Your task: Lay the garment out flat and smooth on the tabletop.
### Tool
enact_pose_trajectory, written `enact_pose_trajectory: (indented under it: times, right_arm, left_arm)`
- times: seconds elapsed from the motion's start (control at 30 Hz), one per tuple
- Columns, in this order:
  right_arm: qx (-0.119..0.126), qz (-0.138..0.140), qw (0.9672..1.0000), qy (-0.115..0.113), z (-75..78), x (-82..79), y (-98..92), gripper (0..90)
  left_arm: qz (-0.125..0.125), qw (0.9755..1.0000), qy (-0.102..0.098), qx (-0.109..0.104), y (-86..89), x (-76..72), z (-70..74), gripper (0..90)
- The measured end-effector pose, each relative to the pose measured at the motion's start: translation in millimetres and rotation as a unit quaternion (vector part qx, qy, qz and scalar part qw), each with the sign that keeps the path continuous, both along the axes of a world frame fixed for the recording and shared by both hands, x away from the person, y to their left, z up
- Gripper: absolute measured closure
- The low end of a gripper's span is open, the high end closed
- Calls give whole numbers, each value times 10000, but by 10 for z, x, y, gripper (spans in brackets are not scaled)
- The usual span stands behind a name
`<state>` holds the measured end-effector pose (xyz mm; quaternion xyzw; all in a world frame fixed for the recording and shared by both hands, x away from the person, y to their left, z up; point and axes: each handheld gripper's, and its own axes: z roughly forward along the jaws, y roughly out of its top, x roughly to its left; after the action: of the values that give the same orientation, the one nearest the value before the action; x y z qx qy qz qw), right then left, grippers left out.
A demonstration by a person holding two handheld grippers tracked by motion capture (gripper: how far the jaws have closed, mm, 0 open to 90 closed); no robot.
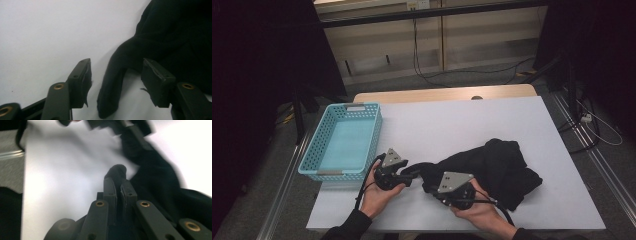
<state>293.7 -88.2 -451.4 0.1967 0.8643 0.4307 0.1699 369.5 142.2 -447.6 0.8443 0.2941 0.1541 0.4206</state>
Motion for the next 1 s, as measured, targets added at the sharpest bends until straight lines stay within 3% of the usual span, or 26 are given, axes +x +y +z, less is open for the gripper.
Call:
enact_pose_trajectory:
  times: [0.07, 0.2, 0.3, 0.37, 0.4, 0.43, 0.57, 0.63, 0.67, 0.7, 0.73, 0.77, 0.8, 0.83, 0.9, 0.93, 0.97, 1.0]
  right_arm:
    - [138, -257, 9995, -100, 87, 38, -171, 859]
    - [242, -502, 9983, -176, 162, 64, -339, 859]
    - [370, -775, 9958, -307, 263, 77, -548, 859]
    - [467, -1021, 9928, -409, 343, 116, -719, 859]
    - [467, -1021, 9928, -409, 343, 116, -719, 859]
    - [500, -1187, 9905, -477, 378, 157, -824, 859]
    - [560, -1352, 9881, -480, 385, 224, -951, 859]
    - [595, -1534, 9852, -482, 391, 271, -1073, 859]
    - [595, -1534, 9852, -482, 391, 271, -1073, 859]
    - [610, -1570, 9846, -471, 392, 275, -1091, 859]
    - [612, -1602, 9841, -463, 391, 282, -1117, 859]
    - [607, -1625, 9838, -453, 383, 289, -1127, 859]
    - [607, -1625, 9838, -453, 383, 289, -1127, 859]
    - [593, -1621, 9840, -446, 377, 291, -1125, 859]
    - [538, -1585, 9850, -409, 344, 292, -1092, 858]
    - [538, -1585, 9850, -409, 344, 292, -1092, 858]
    - [501, -1566, 9856, -400, 324, 294, -1077, 858]
    - [501, -1566, 9856, -400, 324, 294, -1077, 858]
  left_arm:
    - [69, 9999, -121, -64, 12, -11, 21, 400]
    - [122, 9993, -251, -229, 47, -19, 55, 399]
    - [80, 9993, -242, -275, 60, -19, 61, 413]
    - [-23, 9993, -220, -309, 55, -34, 71, 460]
    - [-23, 9993, -220, -309, 55, -34, 71, 474]
    - [-150, 9990, -253, -339, 45, -72, 88, 514]
    - [-433, 9983, -231, -323, 13, -147, 102, 611]
    - [-767, 9961, -271, -333, -61, -263, 113, 676]
    - [-767, 9961, -271, -333, -61, -263, 113, 682]
    - [-954, 9946, -331, -219, -99, -318, 117, 682]
    - [-1120, 9930, -332, -171, -139, -363, 118, 687]
    - [-1431, 9892, -307, -80, -215, -427, 104, 687]
    - [-1431, 9892, -307, -80, -215, -427, 104, 683]
    - [-1625, 9864, -254, 23, -265, -459, 81, 683]
    - [-1807, 9828, -245, 295, -343, -490, 17, 622]
    - [-1807, 9828, -245, 295, -343, -490, 17, 607]
    - [-1811, 9820, -211, 486, -374, -483, -31, 543]
    - [-1811, 9820, -211, 486, -374, -483, -31, 503]
